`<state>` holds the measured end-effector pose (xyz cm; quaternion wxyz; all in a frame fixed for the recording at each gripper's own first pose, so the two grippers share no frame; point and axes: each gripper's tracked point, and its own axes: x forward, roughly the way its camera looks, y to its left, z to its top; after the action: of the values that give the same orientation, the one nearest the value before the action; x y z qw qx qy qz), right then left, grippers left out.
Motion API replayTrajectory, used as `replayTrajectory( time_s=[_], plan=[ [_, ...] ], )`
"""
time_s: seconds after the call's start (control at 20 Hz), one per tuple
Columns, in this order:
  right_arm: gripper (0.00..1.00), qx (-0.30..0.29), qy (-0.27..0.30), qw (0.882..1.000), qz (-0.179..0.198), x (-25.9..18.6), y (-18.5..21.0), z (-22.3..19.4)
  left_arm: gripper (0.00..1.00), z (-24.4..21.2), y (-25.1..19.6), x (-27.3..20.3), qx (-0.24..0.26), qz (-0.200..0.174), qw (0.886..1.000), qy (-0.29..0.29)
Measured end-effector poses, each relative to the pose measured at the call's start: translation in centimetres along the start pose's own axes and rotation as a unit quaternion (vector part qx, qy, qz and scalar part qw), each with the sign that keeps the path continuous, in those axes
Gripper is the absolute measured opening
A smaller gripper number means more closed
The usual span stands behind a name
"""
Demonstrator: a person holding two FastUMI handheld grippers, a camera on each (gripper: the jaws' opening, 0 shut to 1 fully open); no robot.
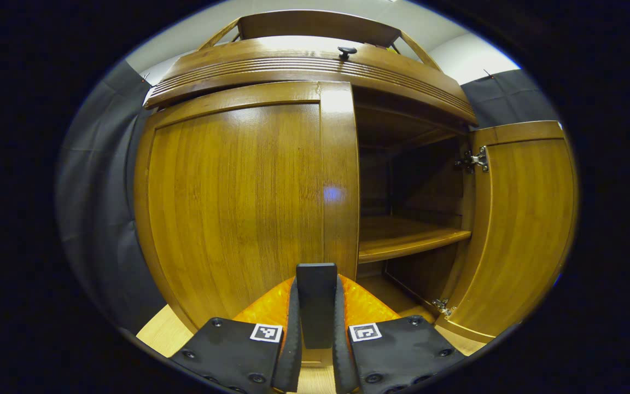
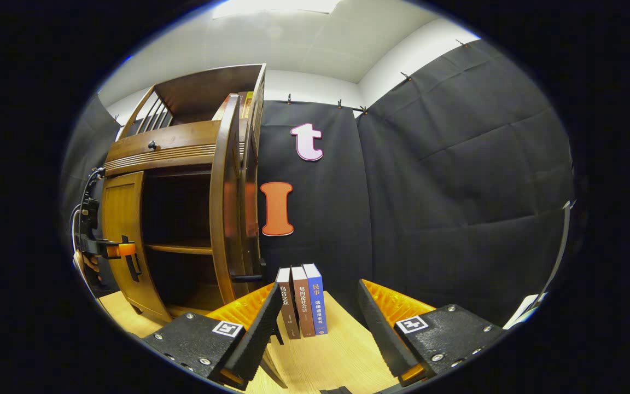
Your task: Open the right door of the double-door shoe cabinet with the right hand, and open the left door with the left hand.
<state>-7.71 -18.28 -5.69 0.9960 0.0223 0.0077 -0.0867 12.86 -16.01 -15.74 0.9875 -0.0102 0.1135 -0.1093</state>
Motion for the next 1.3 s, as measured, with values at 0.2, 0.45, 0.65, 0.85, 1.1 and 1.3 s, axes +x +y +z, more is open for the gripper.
replayTrajectory(
  time_s=[0.2,0.45,0.65,0.85,1.1,1.3],
  plan=[
    [0.86,0.000,-0.004,1.000,0.005,-1.1,1.4,0.8,0.31,0.0,0.4,-2.9,-0.005,-0.020,1.000,0.003],
    [0.86,-0.012,-0.011,1.000,0.007,-2.2,3.5,1.9,0.31,0.1,1.4,-6.0,-0.005,-0.035,0.999,0.005],
    [0.92,-0.004,-0.017,1.000,0.021,-3.0,5.1,2.7,0.30,0.1,2.4,-8.5,-0.001,-0.040,0.999,0.006],
    [0.93,-0.005,-0.018,0.999,0.030,-3.6,6.2,2.7,0.30,0.2,3.5,-10.4,-0.002,-0.043,0.999,0.006],
    [0.93,-0.003,-0.015,0.999,0.049,-4.2,8.4,2.9,0.30,0.3,5.2,-12.8,0.000,-0.041,0.999,0.004],
    [0.92,-0.012,-0.014,0.998,0.065,-4.4,10.4,2.9,0.31,0.4,6.5,-14.5,0.008,-0.034,0.999,0.000]
  ],
)
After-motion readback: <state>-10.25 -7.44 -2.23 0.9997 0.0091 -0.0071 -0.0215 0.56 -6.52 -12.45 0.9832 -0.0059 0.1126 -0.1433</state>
